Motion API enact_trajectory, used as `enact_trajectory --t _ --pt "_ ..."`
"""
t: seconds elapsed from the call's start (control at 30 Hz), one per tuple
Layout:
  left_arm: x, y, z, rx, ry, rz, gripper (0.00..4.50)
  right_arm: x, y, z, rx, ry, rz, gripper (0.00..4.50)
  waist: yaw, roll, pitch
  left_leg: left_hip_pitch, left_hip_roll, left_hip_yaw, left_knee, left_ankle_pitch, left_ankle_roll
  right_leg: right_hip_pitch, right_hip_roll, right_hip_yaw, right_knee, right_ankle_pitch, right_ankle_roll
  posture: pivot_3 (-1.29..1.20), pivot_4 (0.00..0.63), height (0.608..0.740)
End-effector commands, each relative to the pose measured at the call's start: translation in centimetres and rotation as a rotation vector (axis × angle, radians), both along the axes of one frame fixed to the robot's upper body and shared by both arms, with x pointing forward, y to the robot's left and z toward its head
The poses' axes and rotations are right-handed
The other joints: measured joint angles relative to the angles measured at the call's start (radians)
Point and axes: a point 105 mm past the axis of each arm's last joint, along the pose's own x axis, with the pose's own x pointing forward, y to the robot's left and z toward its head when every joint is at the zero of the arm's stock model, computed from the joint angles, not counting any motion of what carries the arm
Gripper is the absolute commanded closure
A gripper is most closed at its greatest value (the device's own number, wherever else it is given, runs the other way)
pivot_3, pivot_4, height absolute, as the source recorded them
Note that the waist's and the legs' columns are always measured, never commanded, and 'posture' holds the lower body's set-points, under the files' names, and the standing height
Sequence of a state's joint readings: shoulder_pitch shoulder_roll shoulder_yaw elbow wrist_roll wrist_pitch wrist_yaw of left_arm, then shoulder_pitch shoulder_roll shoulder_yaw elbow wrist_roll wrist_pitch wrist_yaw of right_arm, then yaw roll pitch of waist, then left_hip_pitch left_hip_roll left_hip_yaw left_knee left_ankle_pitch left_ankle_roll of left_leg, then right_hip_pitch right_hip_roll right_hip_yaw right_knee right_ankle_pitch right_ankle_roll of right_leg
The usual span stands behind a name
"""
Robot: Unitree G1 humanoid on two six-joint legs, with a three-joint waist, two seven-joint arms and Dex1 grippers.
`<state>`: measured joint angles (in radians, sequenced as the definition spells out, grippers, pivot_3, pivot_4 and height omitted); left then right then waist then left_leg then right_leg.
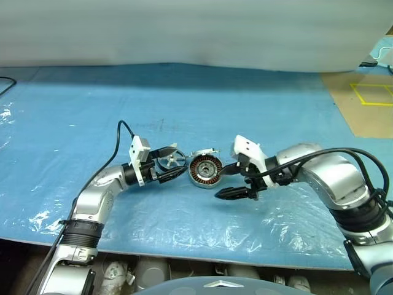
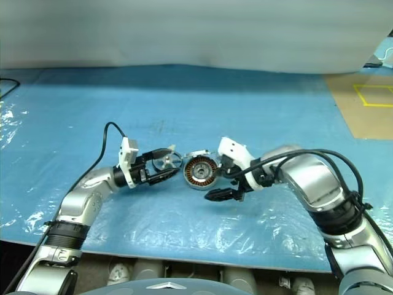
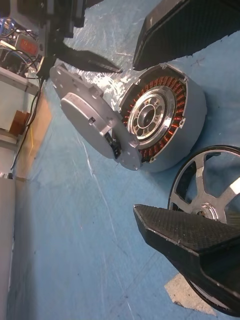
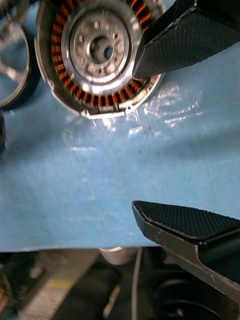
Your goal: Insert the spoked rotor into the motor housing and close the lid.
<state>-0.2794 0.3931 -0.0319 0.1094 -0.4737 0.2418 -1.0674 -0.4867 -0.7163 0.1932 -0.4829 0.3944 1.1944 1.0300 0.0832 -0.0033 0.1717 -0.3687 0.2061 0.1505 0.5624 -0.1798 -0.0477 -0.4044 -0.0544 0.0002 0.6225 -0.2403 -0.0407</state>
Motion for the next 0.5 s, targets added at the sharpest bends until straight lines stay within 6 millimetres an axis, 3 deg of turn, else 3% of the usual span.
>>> enact_trajectory --t 0.03,0.13,0.27,0.4,0.43,0.5 --pt "-1.4 0.2 0.8 0.018 0.011 -0.067 0.0 0.8 -0.5 2.2 0.081 -0.137 -0.089 0.44 -0.003 0.0 0.0 0.0 0.0 0.0 0.0 0.0 0.0 0.0 0.0 0.0 0.0 0.0 0.0 0.0 0.15 0.74" --pt "-3.7 0.5 0.4 0.056 0.069 -0.174 0.0 0.9 -0.6 2.2 0.126 -0.133 -0.128 1.39 -0.009 0.0 0.0 0.0 0.0 0.0 -0.001 0.0 0.0 -0.001 0.001 0.0 0.0 0.0 0.0 0.0 0.15 0.74" --pt "-4.4 1.2 0.2 0.091 0.086 -0.186 0.0 0.4 -0.6 1.0 0.137 -0.115 -0.139 2.81 -0.003 0.001 0.0 -0.001 0.0 0.001 -0.002 0.0 0.0 -0.001 0.001 0.0 -0.001 0.0 0.0 0.0 0.15 0.74" --pt "-4.3 0.5 0.4 0.081 0.059 -0.184 0.0 0.7 -0.6 0.5 0.126 -0.113 -0.145 4.24 -0.003 0.001 0.0 0.0 0.0 0.001 -0.001 0.0 0.0 -0.001 -0.001 0.001 -0.001 0.0 0.0 0.0 0.15 0.74" --pt "-4.2 0.0 0.6 0.07 0.045 -0.19 0.0 0.8 -0.6 0.4 0.124 -0.114 -0.148 4.48 -0.003 0.001 0.0 0.0 0.0 0.001 -0.001 0.0 0.0 -0.001 -0.001 0.001 -0.001 0.0 0.0 0.0 0.15 0.74" --pt "-4.0 -1.2 0.9 0.047 0.006 -0.198 0.0 1.1 -0.6 0.3 0.121 -0.118 -0.154 4.48 -0.003 0.001 0.0 0.0 0.0 0.001 -0.001 0.0 0.0 0.0 -0.001 0.001 -0.001 0.0 0.0 0.0 0.15 0.74"
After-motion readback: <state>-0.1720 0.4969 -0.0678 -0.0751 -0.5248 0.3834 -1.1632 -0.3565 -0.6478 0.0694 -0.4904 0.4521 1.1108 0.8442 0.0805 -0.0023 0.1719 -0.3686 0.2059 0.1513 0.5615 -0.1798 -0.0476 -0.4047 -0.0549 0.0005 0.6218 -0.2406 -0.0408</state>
